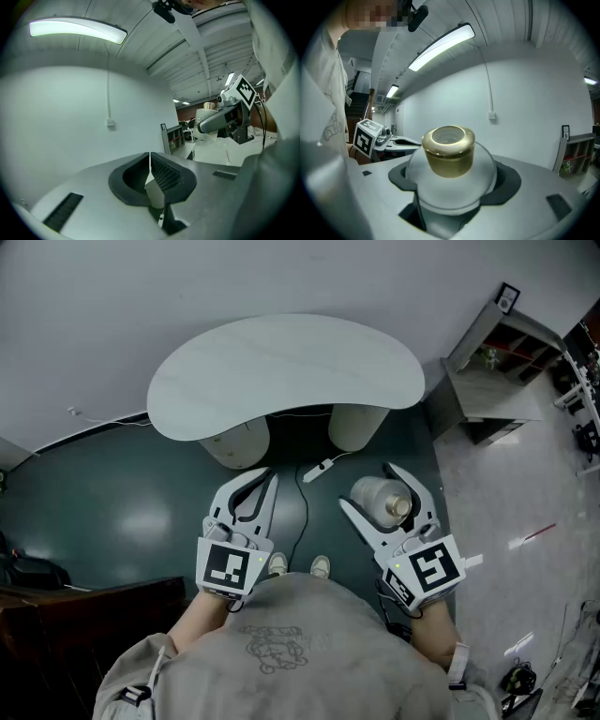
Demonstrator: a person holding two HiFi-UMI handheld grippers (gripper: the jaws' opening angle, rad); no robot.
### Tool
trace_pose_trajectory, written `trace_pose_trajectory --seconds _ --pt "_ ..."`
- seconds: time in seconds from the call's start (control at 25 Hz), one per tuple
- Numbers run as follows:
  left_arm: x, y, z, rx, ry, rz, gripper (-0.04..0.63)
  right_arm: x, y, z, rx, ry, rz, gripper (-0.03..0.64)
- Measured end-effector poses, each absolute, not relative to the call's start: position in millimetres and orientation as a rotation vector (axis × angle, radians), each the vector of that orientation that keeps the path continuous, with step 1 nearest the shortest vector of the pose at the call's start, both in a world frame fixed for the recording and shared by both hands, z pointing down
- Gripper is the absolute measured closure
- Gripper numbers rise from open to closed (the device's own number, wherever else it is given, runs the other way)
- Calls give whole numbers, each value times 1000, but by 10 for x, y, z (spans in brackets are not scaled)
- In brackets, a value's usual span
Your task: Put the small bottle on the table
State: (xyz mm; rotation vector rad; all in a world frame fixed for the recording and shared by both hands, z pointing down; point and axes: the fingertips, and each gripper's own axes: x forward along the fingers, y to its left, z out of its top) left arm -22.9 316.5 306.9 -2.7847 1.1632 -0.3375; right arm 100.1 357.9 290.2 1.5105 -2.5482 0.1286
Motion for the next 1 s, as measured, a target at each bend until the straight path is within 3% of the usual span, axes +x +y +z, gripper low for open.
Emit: trace_pose_trajectory --seconds 1.0 --pt "85 3206 3103 -2765 1277 -349 572 1348 3523 3024 1416 -2597 159 276"
